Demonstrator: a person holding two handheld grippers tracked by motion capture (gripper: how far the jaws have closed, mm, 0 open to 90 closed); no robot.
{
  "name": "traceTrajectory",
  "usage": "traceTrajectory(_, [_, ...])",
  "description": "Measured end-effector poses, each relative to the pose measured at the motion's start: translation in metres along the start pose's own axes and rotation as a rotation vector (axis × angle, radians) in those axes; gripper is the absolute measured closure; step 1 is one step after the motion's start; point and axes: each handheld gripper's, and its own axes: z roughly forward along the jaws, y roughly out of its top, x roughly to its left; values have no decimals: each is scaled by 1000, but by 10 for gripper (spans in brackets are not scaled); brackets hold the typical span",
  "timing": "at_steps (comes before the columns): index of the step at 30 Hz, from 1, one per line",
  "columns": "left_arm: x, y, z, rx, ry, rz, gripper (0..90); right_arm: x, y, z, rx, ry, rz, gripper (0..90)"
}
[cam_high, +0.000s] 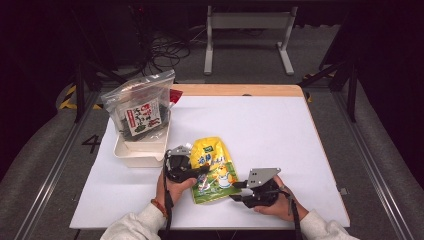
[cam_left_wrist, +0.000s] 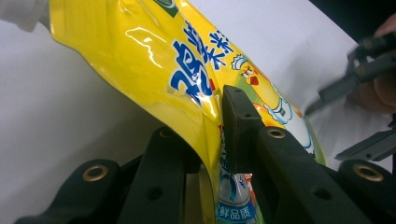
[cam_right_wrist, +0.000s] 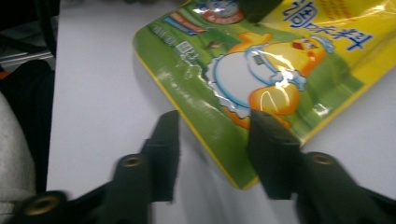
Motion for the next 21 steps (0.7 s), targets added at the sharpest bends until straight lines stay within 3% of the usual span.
traceTrajectory(2, [-4, 2, -3, -22, 7, 42, 793, -5, -3, -7, -21, -8, 36, 454])
traceTrajectory(4, [-11, 5, -7, -42, 17, 93, 794, -11, -7, -12, -26, -47, 56, 393])
traceTrajectory(11, [-25, 12, -23, -97, 32, 272, 805, -31, -18, -33, -68, -130, 157, 356])
traceTrajectory(21, [-28, 16, -52, -120, 36, 402, 828, -42, -22, -44, -97, -169, 206, 326])
